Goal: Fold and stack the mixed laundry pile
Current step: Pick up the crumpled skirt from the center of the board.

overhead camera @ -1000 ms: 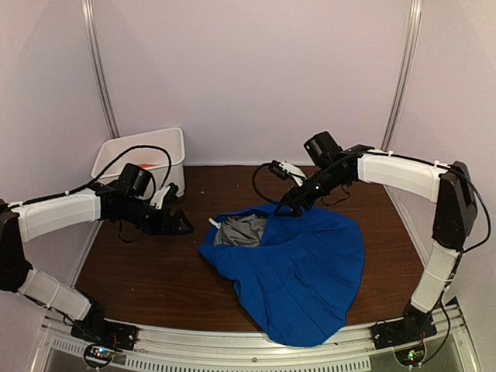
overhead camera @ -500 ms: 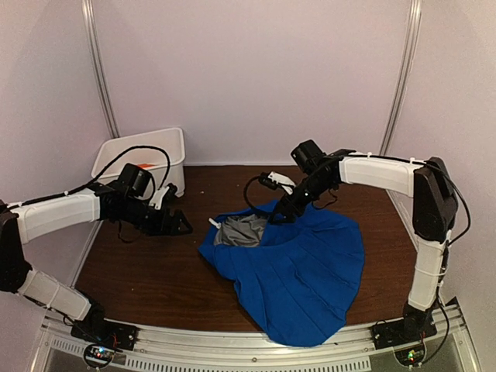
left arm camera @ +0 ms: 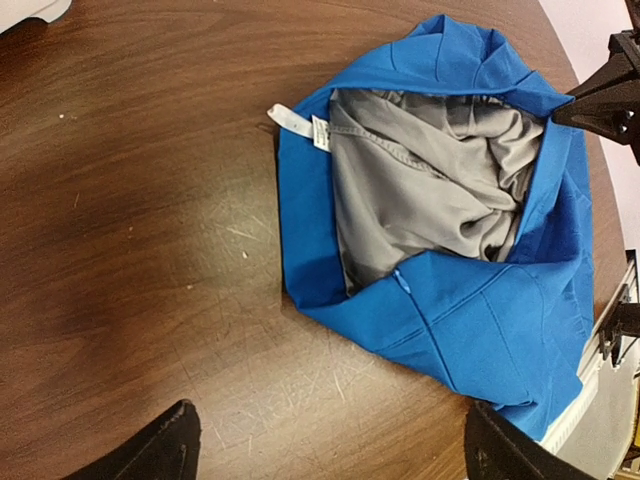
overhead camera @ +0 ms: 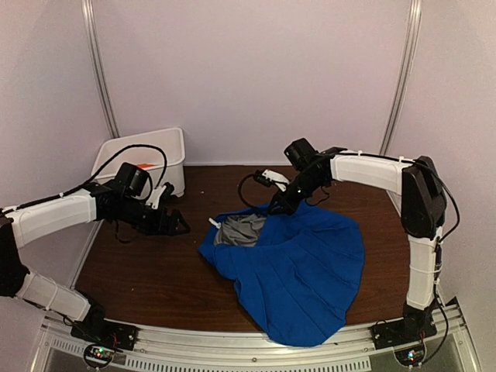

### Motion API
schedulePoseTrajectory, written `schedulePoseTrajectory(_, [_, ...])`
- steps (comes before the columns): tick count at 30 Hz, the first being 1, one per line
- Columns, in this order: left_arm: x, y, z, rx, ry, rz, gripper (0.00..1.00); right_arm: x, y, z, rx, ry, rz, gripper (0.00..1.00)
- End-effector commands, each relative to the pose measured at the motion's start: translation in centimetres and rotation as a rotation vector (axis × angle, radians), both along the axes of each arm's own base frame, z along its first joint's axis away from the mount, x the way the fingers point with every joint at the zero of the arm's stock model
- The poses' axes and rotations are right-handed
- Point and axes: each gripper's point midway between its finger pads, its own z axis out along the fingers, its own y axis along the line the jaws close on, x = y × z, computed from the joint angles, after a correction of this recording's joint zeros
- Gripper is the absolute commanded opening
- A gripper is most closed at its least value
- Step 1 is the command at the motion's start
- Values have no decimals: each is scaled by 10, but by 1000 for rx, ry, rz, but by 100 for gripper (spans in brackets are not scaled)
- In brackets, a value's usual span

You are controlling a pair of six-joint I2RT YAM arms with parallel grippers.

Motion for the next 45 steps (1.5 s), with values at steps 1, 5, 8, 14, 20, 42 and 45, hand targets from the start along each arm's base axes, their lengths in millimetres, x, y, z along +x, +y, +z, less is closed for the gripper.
schedulePoseTrajectory(1, [3, 6, 3, 23, -40, 19, 94, 9, 9, 34, 42, -52, -20, 0])
schedulePoseTrajectory(5, [8, 13, 6, 56, -94, 33, 98, 6, 3, 94, 88, -133, -38, 0])
schedulePoseTrajectory(8, [13, 14, 14, 52, -147, 35, 98, -3, -9, 142, 119, -205, -56, 0])
schedulePoseTrajectory(14, [15, 10, 19, 6, -229, 19, 98, -33, -32, 200, 181, -278, -84, 0])
schedulePoseTrajectory(20, [0, 4, 44, -106, -462, -68, 98, -38, -41, 221, 221, -301, -132, 0])
schedulePoseTrajectory(42, [1, -69, -20, -14, -601, -629, 95, -130, -85, 164, 156, -116, -89, 0])
schedulePoseTrajectory(45, [10, -88, -22, -93, -588, -643, 97, -135, -88, 166, 166, -118, -96, 0])
